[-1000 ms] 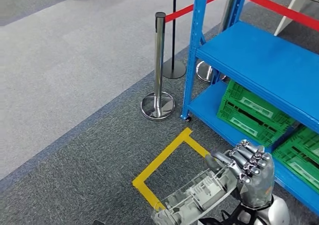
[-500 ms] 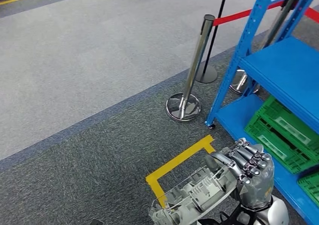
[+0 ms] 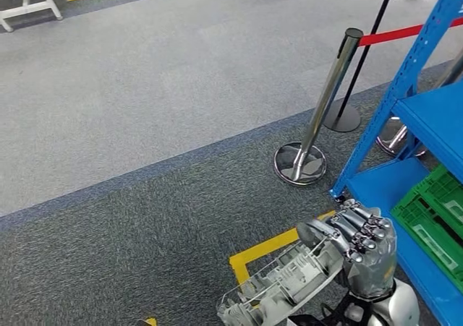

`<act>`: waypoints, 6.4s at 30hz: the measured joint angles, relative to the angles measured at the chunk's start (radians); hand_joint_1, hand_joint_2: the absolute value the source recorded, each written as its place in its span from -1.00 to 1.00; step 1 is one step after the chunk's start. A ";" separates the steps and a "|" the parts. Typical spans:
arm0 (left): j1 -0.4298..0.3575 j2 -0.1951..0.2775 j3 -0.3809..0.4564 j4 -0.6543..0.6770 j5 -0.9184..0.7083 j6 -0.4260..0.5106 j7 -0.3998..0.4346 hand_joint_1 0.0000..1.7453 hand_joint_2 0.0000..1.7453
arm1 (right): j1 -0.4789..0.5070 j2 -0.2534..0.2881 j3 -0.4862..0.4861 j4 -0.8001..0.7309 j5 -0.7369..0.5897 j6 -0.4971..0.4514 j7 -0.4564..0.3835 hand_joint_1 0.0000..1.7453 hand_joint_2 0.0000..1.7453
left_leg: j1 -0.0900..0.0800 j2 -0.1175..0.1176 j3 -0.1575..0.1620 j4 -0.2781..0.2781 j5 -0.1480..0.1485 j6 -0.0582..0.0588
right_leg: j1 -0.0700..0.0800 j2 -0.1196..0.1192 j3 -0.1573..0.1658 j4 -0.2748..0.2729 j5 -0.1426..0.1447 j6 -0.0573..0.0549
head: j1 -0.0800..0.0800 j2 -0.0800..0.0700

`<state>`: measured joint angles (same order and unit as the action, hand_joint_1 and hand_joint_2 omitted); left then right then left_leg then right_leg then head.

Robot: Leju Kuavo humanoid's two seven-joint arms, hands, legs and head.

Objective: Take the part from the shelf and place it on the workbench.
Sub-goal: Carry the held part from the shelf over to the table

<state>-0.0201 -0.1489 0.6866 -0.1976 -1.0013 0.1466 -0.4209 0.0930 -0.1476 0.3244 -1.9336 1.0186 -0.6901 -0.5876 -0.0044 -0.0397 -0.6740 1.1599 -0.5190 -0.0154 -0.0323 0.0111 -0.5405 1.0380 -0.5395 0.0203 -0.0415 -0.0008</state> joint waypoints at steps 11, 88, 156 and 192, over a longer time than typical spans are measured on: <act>-0.001 0.003 -0.001 0.000 0.002 -0.003 0.000 -1.00 1.00 | -0.006 -0.002 0.013 0.000 -0.007 0.000 0.011 1.00 1.00 | -0.026 0.104 0.056 -0.119 0.061 0.038 | 0.020 -0.141 0.033 -0.012 -0.028 0.007 | 0.000 0.000; -0.022 -0.011 0.002 0.000 -0.005 -0.025 0.042 -1.00 1.00 | -0.057 -0.007 0.058 0.021 0.046 0.000 0.049 1.00 1.00 | -0.007 -0.087 0.073 -0.121 0.057 0.039 | 0.003 0.066 -0.041 0.009 0.026 0.021 | 0.005 0.000; -0.002 0.019 0.007 0.000 -0.020 -0.049 0.042 -1.00 1.00 | -0.107 0.008 0.121 0.065 -0.102 0.000 0.013 1.00 1.00 | -0.020 -0.026 0.150 -0.239 0.086 0.094 | -0.003 -0.001 -0.018 -0.030 0.070 0.033 | 0.006 0.000; -0.023 0.007 0.008 0.000 -0.026 -0.039 0.013 -1.00 1.00 | -0.125 -0.008 0.132 0.066 -0.075 0.000 0.030 1.00 1.00 | -0.053 0.027 0.037 -0.146 0.102 0.114 | 0.031 -0.010 -0.100 0.245 -0.163 0.029 | 0.002 0.000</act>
<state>-0.0431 -0.1417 0.6943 -0.1980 -1.0273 0.1080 -0.4078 -0.0323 -0.1556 0.4567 -1.8674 0.9439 -0.6905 -0.5579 -0.0575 -0.0131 -0.6367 1.0136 -0.4165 0.0991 -0.0009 0.0012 -0.6410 1.2827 -0.7030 0.0495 -0.0396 -0.0008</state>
